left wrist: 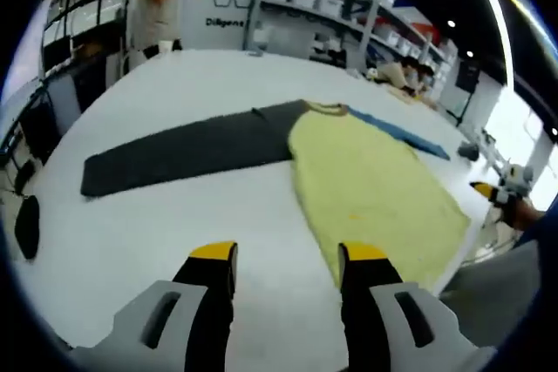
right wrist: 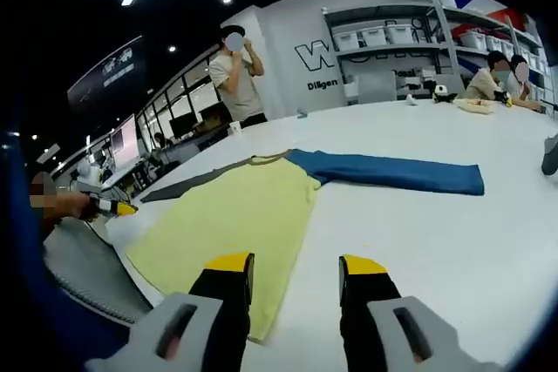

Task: Fold the garment on the visible template until the final outline fits inside the template.

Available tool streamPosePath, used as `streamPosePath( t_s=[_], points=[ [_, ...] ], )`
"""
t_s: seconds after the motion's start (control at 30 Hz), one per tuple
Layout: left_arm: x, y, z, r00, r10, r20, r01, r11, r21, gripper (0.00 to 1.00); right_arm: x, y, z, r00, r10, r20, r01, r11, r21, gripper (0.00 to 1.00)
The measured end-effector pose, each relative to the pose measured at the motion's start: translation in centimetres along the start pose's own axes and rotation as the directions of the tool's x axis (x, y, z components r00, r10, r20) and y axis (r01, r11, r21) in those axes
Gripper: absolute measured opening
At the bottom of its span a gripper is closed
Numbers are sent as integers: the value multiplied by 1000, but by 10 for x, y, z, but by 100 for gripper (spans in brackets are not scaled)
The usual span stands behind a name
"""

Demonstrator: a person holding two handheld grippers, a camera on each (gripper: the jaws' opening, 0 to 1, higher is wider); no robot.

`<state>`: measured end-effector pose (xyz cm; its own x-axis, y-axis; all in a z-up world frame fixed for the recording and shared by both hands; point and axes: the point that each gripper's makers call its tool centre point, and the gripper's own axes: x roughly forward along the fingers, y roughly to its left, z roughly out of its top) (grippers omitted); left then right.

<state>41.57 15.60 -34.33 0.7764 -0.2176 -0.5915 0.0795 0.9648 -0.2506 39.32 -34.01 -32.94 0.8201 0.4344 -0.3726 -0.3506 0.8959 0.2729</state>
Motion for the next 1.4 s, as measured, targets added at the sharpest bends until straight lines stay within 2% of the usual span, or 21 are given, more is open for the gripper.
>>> streamPosePath(
  t_s=[0.03,0.07,0.1,0.13,0.2,0.27,0.3,0.37,0.4,0.5,0.57,0.67,0.73,0.83,0.87,0.93,0.97,1.13,1.27,1.3,1.4],
  points=[
    [3,7,10,999,16,49,-13,998,-59,62,0,-2,2,1000,0,13,0,1000,3,45],
    [4,9,14,998,19,66,-14,997,-74,67,0,-2,4,1000,-1,18,1,1000,4,49],
    [6,21,31,990,37,137,-23,995,-99,71,2,-4,7,1000,-1,23,1,1000,8,55],
    [6,23,34,988,43,151,-29,995,-99,74,2,-5,7,1000,0,23,0,1000,6,61],
    [5,38,45,977,97,192,-81,993,-90,78,3,-12,10,1000,3,21,-2,1000,-18,68],
    [9,47,50,972,125,200,-110,990,-84,85,4,-16,12,1000,5,20,-4,999,-36,76],
    [10,61,53,966,164,198,-145,984,-105,91,6,-18,13,1000,10,19,-9,999,-40,79],
    [10,74,53,960,202,192,-179,975,-133,97,7,-21,13,1000,7,12,-6,999,-44,85],
    [11,94,55,950,241,199,-210,964,-165,99,7,-24,14,1000,2,12,-2,999,-48,88],
    [10,117,55,933,298,201,-246,938,-245,99,8,-29,17,1000,-2,21,3,999,-50,98],
    [12,134,55,925,319,208,-255,925,-282,99,7,-32,19,1000,5,18,-4,998,-58,99],
    [17,147,53,924,328,195,-254,910,-327,98,11,-30,18,1000,19,-1,-19,996,-89,99],
    [22,156,51,929,324,181,-251,909,-334,93,15,-26,16,999,36,-32,-40,991,-130,99],
    [25,158,50,933,317,171,-251,913,-323,83,18,-25,16,997,61,-54,-69,985,-158,99],
    [33,160,44,941,312,131,-258,912,-319,79,25,-12,16,992,88,-87,-103,976,-193,99],
    [40,164,42,945,309,105,-262,912,-316,75,29,-9,14,990,99,-105,-119,971,-207,99],
    [39,167,45,940,320,121,-274,917,-291,70,30,-8,14,989,102,-106,-123,970,-209,99],
    [35,179,43,920,380,99,-328,883,-335,46,34,2,19,988,127,-87,-140,974,-177,99],
    [30,196,37,890,449,84,-400,855,-330,25,36,3,17,987,129,-91,-143,975,-171,98],
    [30,196,37,890,449,84,-400,854,-334,23,36,3,17,987,129,-92,-144,975,-169,98],
    [26,204,36,869,486,89,-427,829,-362,18,35,3,16,988,126,-92,-140,977,-159,97]
  ],
)
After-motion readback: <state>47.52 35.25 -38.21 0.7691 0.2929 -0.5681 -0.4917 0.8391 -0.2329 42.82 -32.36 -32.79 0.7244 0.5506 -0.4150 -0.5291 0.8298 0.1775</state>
